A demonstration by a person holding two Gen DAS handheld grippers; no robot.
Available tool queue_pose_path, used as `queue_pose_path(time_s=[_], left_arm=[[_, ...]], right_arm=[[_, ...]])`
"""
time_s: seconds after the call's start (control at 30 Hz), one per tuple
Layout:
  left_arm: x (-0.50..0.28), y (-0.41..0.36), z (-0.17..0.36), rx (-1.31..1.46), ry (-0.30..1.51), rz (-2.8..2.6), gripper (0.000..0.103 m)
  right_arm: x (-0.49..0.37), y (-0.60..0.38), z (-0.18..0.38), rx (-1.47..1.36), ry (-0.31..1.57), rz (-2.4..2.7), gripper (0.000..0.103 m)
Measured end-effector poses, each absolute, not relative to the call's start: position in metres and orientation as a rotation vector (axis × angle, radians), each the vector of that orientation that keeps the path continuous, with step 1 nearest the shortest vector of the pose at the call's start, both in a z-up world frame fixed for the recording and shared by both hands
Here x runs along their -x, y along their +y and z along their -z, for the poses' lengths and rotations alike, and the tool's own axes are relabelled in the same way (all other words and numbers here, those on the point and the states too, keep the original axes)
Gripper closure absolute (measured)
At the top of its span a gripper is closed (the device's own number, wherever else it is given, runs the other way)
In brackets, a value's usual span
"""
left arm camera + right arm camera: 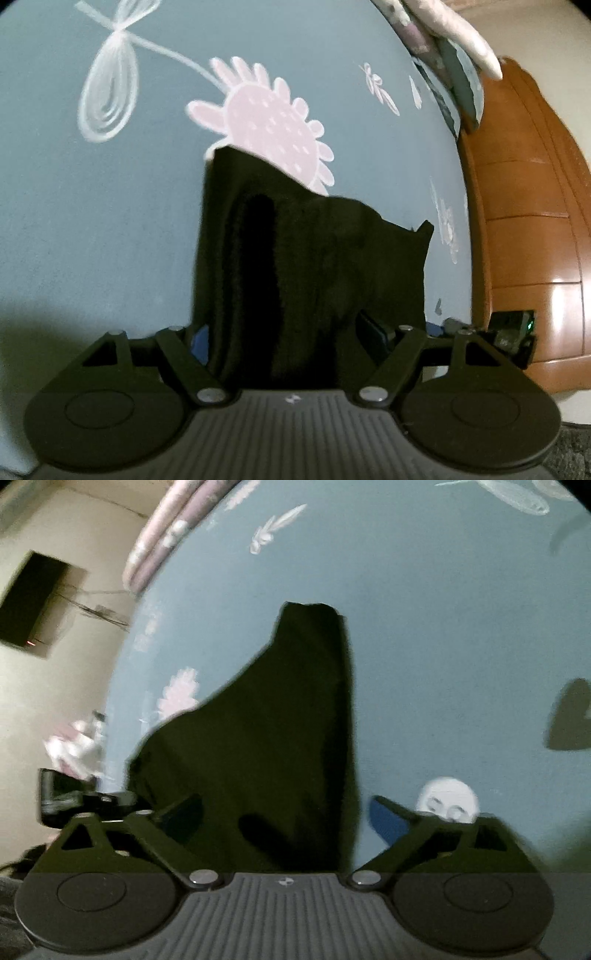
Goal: Fold clothes
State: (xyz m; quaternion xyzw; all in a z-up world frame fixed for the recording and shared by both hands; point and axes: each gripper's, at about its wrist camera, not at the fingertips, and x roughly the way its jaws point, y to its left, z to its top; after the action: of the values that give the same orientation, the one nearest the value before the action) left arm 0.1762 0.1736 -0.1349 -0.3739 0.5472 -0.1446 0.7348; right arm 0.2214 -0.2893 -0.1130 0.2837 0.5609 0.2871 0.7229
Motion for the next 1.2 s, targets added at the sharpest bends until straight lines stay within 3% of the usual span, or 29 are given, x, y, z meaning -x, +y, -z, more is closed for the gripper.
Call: queue_pose_path(time_s=[0.4, 0.87, 1.1, 1.2], left_arm=[[-0.188, 0.163, 0.132, 0.771, 1.193, 0.3, 0.029], [-0.19, 0.156, 0.129, 0.735, 1.228, 0.299, 0.029], [-0.182, 0.158, 0.131, 0.771, 1.221, 0.282, 0.03], [-0.186, 0.154, 0.127, 0.711, 1.25, 0.271, 0.038]], right_arm=[[-0.234, -0.292, 0.132, -0.804, 1.27, -0.761, 0.0], [-0.241, -0.277, 0.13, -0.778, 1.269, -0.85, 0.0], [-0.234, -0.275, 0.127, -0.674, 1.276, -0.803, 0.019], [-0.232, -0.274, 0.126, -0.629, 1.278, -0.782, 0.033]])
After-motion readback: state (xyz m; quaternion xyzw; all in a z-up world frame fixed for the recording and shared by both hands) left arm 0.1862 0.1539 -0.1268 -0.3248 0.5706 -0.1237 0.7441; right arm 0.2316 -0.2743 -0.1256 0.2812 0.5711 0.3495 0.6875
